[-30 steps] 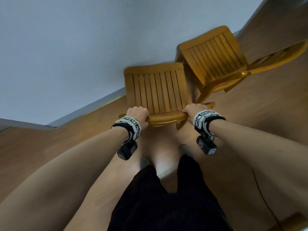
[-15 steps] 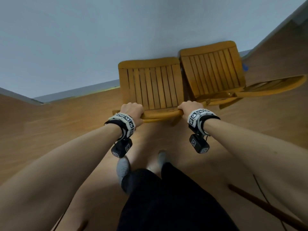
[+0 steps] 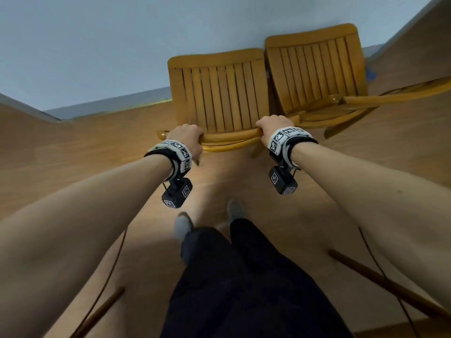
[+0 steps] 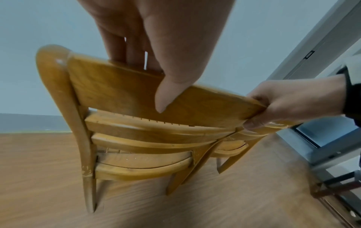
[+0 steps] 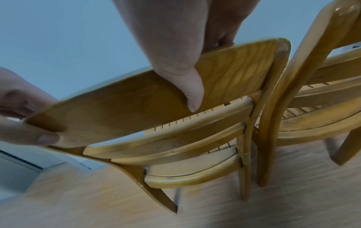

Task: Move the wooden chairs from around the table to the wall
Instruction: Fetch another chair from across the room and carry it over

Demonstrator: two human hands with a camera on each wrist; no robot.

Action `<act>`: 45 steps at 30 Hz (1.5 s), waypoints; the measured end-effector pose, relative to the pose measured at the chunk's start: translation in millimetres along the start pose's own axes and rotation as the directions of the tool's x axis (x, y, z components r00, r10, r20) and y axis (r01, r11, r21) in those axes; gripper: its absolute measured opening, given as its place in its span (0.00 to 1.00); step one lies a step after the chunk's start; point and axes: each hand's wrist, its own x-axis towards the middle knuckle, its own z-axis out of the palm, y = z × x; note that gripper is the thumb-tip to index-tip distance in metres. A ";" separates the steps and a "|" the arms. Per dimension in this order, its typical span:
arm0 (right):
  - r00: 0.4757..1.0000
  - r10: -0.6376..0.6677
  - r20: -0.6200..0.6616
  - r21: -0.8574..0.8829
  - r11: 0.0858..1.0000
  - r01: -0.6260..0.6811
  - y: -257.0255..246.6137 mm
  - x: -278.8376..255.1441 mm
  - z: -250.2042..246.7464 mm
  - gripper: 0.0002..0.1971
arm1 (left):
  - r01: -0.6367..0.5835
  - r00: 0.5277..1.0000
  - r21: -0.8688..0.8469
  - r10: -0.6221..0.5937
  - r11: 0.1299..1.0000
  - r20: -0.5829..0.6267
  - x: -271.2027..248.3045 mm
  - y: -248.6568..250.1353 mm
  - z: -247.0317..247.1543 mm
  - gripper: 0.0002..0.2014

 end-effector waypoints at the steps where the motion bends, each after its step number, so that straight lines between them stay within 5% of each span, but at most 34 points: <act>1: 1.000 -0.003 -0.012 0.018 1.000 0.003 -1.3 -3.9 -1.1 0.08 | 0.006 1.000 -0.035 -0.007 0.999 -0.015 -5.0 0.8 -0.2 0.06; 5: 0.997 -0.031 -0.077 0.093 0.995 0.038 -12.0 -28.9 -8.1 0.04 | 0.033 0.994 -0.121 -0.045 0.992 -0.099 -32.7 -0.9 -11.0 0.06; 10: 0.983 -0.101 -0.154 0.126 0.985 0.121 -52.0 -60.7 -20.4 0.10 | 0.131 0.984 -0.143 -0.146 0.981 -0.103 -86.2 -27.4 -28.1 0.18; 17: 0.910 -0.378 -0.168 -0.066 0.926 0.372 -197.2 -98.8 -74.7 0.22 | 0.386 0.888 -0.249 -0.431 0.888 -0.161 -235.9 -144.5 -46.0 0.31; 22: 0.777 -0.619 -0.116 -0.224 0.778 0.587 -355.2 -121.0 -108.8 0.28 | 0.605 0.666 -0.402 -0.713 0.687 -0.218 -363.1 -248.4 -52.6 0.30; 29: 0.530 -0.848 0.025 -0.359 0.487 0.796 -578.8 -193.1 -124.1 0.29 | 0.777 0.346 -0.545 -0.937 0.314 -0.047 -519.7 -347.8 -10.1 0.29; 39: 0.223 -0.943 0.247 -0.465 0.086 0.881 -835.4 -252.8 -112.8 0.30 | 0.752 -0.062 -0.632 -0.975 -0.187 0.215 -632.2 -452.9 22.1 0.29; 45: 0.066 -0.921 0.385 -0.474 -0.135 0.870 -963.0 -308.3 -85.2 0.28 | 0.685 -0.248 -0.601 -0.908 -0.411 0.338 -703.0 -501.2 42.6 0.29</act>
